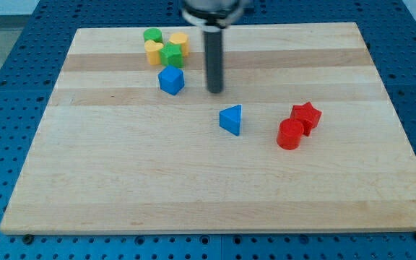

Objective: Slide blue triangle closer to blue cube

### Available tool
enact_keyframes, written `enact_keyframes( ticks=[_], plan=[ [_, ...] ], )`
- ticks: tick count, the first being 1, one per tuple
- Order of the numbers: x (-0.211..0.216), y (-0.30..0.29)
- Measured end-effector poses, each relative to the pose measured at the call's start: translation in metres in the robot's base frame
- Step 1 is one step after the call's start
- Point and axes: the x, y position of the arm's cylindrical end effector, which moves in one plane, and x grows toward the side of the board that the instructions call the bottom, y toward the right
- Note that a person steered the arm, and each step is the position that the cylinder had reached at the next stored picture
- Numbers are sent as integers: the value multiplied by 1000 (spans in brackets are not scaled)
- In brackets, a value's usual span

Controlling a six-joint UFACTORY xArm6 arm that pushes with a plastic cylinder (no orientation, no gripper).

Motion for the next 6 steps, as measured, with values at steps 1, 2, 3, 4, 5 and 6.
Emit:
enact_keyframes(
  ticks=[1,2,3,4,5,6],
  plan=[
    [50,61],
    [66,56],
    [84,22],
    [82,-69],
    [64,-145],
    [46,-187]
  ],
)
